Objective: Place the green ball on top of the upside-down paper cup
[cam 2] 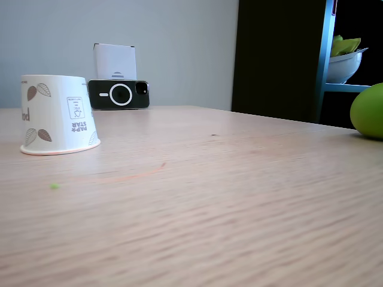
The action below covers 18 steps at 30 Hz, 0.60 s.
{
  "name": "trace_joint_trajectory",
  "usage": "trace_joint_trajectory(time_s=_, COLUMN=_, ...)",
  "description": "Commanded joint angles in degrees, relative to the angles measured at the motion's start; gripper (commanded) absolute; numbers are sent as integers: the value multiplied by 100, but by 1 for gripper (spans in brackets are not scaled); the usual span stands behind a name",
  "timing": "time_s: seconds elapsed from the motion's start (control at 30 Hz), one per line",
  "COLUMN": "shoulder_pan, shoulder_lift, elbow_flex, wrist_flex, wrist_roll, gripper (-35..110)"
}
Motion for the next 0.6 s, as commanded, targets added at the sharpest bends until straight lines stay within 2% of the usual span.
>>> trace_joint_trajectory(time_s=0.0, shoulder_pan=-105, shoulder_lift=-149, elbow_flex=167, wrist_flex=-387, wrist_roll=35, gripper=33)
trace_joint_trajectory(time_s=0.23, shoulder_pan=-325, shoulder_lift=-598, elbow_flex=457, wrist_flex=-1204, wrist_roll=35, gripper=48)
trace_joint_trajectory(time_s=0.57, shoulder_pan=-360, shoulder_lift=-1266, elbow_flex=861, wrist_flex=-1925, wrist_roll=26, gripper=49)
